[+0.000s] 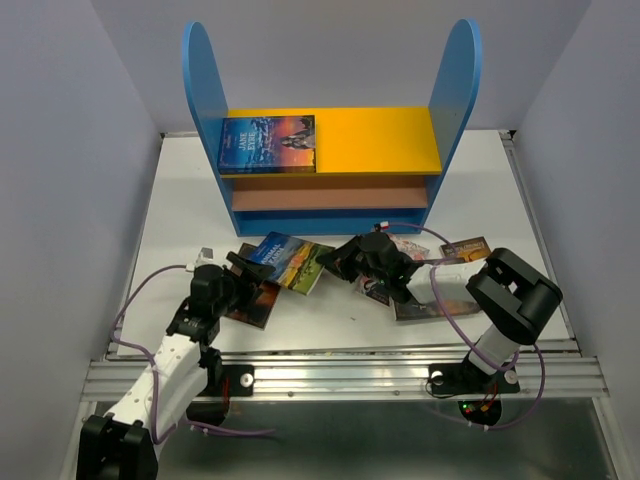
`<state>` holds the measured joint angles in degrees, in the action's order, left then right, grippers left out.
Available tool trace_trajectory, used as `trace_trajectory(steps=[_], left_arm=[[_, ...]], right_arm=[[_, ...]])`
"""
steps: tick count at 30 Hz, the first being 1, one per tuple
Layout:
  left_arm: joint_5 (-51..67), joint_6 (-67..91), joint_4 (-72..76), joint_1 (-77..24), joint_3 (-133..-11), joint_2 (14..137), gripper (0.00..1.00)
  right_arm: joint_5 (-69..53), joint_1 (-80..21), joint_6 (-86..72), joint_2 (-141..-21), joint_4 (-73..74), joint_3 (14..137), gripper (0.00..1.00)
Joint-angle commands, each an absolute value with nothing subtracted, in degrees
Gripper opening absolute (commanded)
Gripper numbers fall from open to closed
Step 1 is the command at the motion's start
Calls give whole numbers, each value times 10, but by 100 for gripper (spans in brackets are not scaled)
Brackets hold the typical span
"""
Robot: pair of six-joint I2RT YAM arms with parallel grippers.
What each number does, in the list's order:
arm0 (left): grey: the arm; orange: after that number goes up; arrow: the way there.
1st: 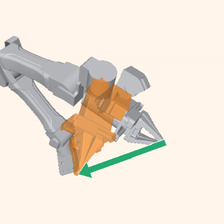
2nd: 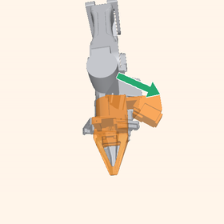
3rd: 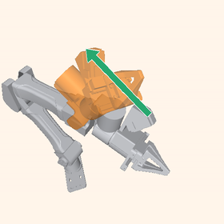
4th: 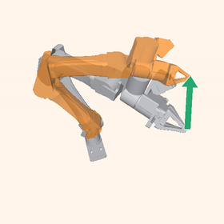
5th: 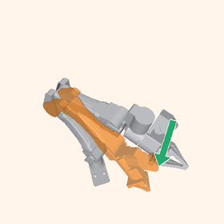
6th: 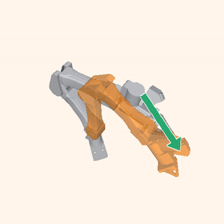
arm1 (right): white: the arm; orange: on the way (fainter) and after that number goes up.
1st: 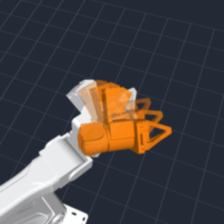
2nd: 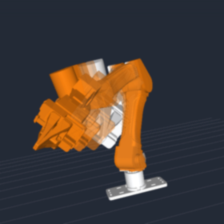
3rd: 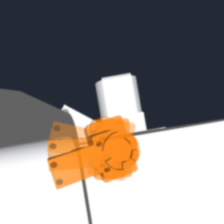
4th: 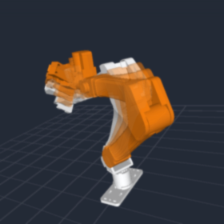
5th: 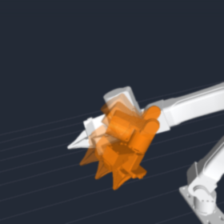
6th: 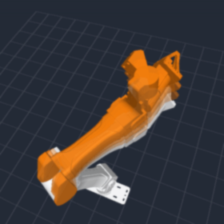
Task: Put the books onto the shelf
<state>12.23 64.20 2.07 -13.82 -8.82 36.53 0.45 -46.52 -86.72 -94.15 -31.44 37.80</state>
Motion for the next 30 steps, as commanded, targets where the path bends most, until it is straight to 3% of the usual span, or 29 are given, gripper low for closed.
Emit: trace_trajectory(steps=[1,11,12,16,20,24,26,27,30], left_arm=[[97,664,90,-142,-85,367,90],[113,644,144,-142,-119,475,64],[116,645,152,-142,-118,478,60],[117,657,152,-142,-113,460,26],[112,662,133,-142,-107,425,3],[121,664,121,-142,-101,393,0],[127,664,114,-142,-101,379,0],[132,662,106,-142,-104,361,0],[122,656,65,-142,-119,322,0]], right_arm=[[-25,-472,-891,-942,-338,389,1],[-54,-495,-899,-962,-364,390,1],[-56,-495,-899,-962,-365,390,1],[-55,-495,-900,-966,-365,386,1],[-59,-495,-894,-968,-362,378,1],[-60,-495,-861,-962,-346,375,1],[-52,-495,-826,-952,-324,381,19],[-38,-495,-813,-934,-316,381,48],[-3,-495,-765,-895,-274,374,75]])
